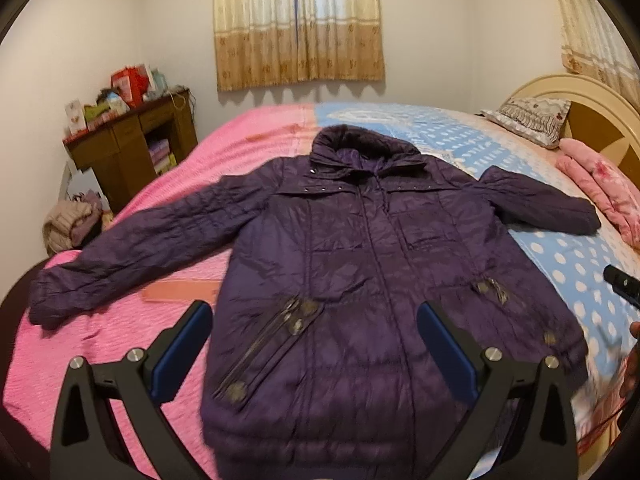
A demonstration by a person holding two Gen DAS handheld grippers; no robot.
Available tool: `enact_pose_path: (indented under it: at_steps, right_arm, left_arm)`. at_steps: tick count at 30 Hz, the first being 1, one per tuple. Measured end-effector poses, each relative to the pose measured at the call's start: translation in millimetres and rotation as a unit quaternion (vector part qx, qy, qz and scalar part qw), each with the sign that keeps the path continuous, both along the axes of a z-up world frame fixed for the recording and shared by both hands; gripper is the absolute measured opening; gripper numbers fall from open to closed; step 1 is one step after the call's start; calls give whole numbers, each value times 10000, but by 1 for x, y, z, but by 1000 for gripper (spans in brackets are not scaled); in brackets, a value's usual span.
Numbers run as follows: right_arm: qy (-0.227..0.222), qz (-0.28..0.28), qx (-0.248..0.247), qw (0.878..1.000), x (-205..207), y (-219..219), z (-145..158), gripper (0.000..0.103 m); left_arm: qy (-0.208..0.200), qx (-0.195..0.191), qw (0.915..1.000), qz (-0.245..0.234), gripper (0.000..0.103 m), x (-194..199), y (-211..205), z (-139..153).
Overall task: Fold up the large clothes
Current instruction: 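Reach the right gripper to the sleeve cuff and grasp it, then lift the grasped sleeve cuff up with the right gripper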
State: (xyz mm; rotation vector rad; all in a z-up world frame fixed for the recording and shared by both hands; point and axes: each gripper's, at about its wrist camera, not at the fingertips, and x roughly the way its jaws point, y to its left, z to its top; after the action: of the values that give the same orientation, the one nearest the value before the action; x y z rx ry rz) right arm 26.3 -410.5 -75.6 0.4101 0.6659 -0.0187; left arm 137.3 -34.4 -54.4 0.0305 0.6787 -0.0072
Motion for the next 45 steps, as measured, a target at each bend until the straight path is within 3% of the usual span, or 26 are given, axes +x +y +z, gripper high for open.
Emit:
enact_pose_path:
  at_steps: [5, 11, 21, 24, 25, 27, 28, 30, 32, 38, 45]
  right_arm:
    - [100, -959, 556, 9938, 41, -100, -19, 102]
    - [80, -1989, 952, 9753, 83, -206, -32, 101]
    - [114, -2643, 1123, 9578, 144, -294, -40, 101]
    - [76, -2684, 1459, 9521, 156, -307, -49, 100]
    - [78, -2710, 1474, 9512, 162, -311, -50, 95]
    - [108, -2662, 1402, 9536, 172, -316, -51, 64]
    - [101, -2589, 1537, 9535, 175, -318, -54, 54]
    - [-94, -2491, 1665, 9540, 172, -316, -52, 43]
    - [-202, -2433, 1463, 9586, 165, -310, -43, 34]
    - [-689, -2418, 1193, 9605, 128, -295, 4, 29]
    - [-1406, -2112, 453, 9662, 107, -247, 101, 26]
  left_arm:
    - [49, 47, 10000, 54, 103, 36, -10, -8]
    - [98, 157, 9998, 62, 103, 70, -27, -24]
    - [305, 144, 9990, 298, 103, 110, -29, -37]
    - [378, 75, 9985, 378, 103, 113, -28, -40]
    - [402, 59, 9984, 387, 103, 115, -29, -41]
    - [480, 8, 9981, 386, 103, 116, -29, -43]
    - [504, -6, 9980, 383, 103, 117, -28, -44]
    - [559, -54, 9977, 377, 103, 117, -28, -45]
    - [574, -118, 9976, 358, 103, 115, -27, -44]
    - [465, -252, 9982, 268, 103, 106, -20, -32]
    - [299, -617, 9974, 234, 103, 87, 1, -18]
